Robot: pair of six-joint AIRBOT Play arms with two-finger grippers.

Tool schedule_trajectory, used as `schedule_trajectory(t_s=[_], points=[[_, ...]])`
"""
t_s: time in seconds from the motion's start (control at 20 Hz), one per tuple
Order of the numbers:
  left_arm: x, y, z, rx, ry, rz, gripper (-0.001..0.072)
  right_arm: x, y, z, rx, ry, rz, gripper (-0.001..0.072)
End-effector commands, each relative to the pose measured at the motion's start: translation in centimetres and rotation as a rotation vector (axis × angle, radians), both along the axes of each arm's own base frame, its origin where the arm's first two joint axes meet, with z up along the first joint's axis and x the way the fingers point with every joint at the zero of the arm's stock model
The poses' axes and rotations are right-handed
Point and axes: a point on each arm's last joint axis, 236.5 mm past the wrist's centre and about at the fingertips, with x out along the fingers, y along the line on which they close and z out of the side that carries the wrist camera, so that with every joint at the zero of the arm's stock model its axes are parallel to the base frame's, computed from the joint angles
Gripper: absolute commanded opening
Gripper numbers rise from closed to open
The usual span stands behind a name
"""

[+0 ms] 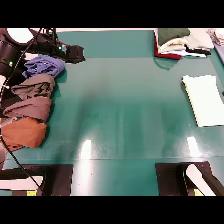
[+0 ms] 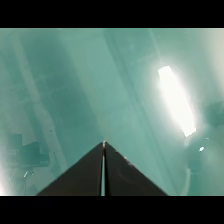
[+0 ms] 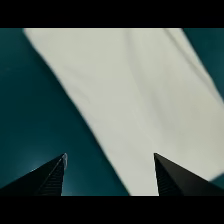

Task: Fold the shirts.

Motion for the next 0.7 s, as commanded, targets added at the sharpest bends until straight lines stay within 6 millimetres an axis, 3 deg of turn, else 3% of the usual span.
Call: schedule_trajectory(t_s=[0.0, 0.1, 0.2, 0.25, 0.3, 0.45, 0.65], points=[[0.1, 0.0, 0.0, -0.001, -0.004, 0.001, 0.0025, 2.8, 8.9, 2.2, 0.087, -0.079, 0.221, 0.0622], [0.1, 0.0, 0.0, -0.001, -0.003, 0.001, 0.0024, 3.5, 14.2, 2.3, 0.090, -0.075, 0.373, 0.0618], [0.1, 0.0, 0.0, -0.001, -0.003, 0.001, 0.0024, 3.5, 18.7, 2.3, 0.090, -0.070, 0.506, 0.0479], [0.1, 0.0, 0.0, -0.001, -0.004, 0.001, 0.0024, 3.3, 20.9, 2.3, 0.091, -0.067, 0.569, 0.0306], [0.1, 0.0, 0.0, -0.001, -0.003, 0.001, 0.0024, 2.9, 22.7, 2.2, 0.093, -0.064, 0.621, 0.0031], [0.1, 0.0, 0.0, -0.001, -0.003, 0.001, 0.0024, 2.0, 26.3, 2.3, 0.097, -0.060, 0.728, 0.0015], [0.1, 0.0, 0.0, -0.001, -0.004, 0.001, 0.0024, 1.6, 27.6, 2.3, 0.100, -0.057, 0.768, 0.0016]])
